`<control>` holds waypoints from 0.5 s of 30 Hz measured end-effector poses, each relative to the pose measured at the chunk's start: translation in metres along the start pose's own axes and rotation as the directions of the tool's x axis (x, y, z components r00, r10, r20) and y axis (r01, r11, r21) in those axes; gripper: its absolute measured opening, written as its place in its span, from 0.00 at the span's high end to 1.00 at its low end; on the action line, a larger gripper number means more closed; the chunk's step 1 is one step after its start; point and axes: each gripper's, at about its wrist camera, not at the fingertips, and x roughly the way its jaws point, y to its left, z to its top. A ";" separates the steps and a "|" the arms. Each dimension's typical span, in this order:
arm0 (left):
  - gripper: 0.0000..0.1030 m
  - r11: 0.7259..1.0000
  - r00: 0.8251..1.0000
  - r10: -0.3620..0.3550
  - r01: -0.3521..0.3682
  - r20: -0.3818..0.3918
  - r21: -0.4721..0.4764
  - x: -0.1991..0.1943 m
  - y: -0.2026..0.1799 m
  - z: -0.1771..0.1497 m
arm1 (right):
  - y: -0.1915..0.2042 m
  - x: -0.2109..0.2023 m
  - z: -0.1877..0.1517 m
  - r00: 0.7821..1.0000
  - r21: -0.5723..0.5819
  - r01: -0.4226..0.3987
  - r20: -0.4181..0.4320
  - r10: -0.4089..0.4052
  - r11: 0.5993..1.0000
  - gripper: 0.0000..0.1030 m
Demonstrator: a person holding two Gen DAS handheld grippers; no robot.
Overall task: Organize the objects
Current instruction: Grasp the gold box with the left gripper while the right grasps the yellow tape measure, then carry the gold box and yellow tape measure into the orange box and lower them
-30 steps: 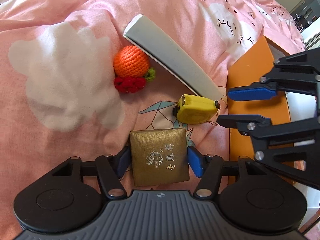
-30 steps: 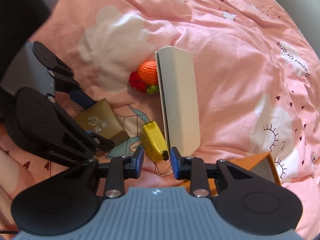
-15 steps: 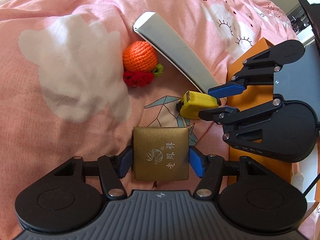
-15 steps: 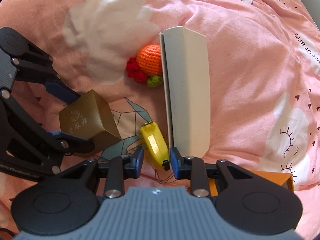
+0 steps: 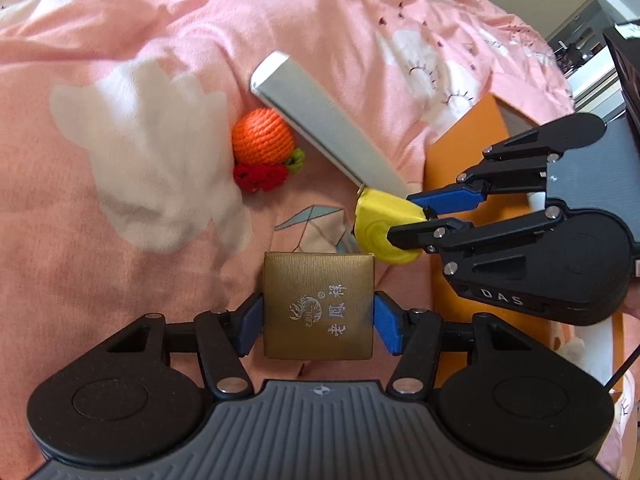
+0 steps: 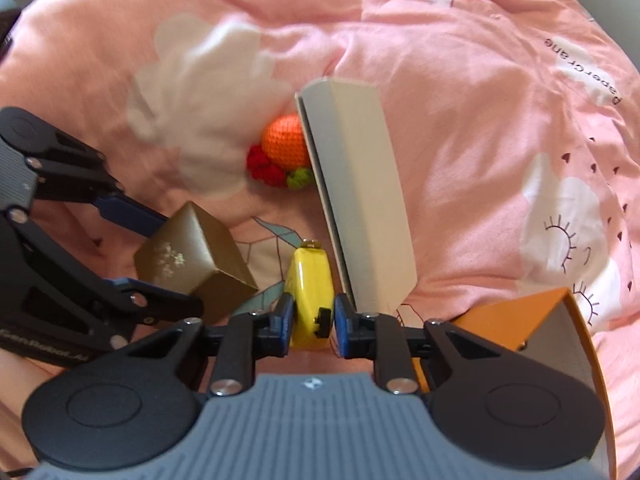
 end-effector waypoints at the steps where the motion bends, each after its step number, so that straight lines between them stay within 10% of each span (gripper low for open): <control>1: 0.35 1.000 1.000 -0.009 0.009 0.011 0.008 -0.005 -0.001 0.000 | 0.000 -0.008 -0.002 1.000 0.014 0.005 0.020 -0.006 1.000 0.78; 10: 0.35 0.983 0.990 -0.075 0.054 0.116 0.177 -0.059 -0.042 0.013 | -0.012 -0.108 -0.047 0.969 0.210 0.055 0.224 -0.103 0.976 0.78; 15: 0.35 0.916 0.979 -0.148 0.082 0.141 0.393 -0.077 -0.103 0.023 | -0.044 -0.146 -0.089 0.947 0.364 0.121 0.238 -0.218 0.924 0.78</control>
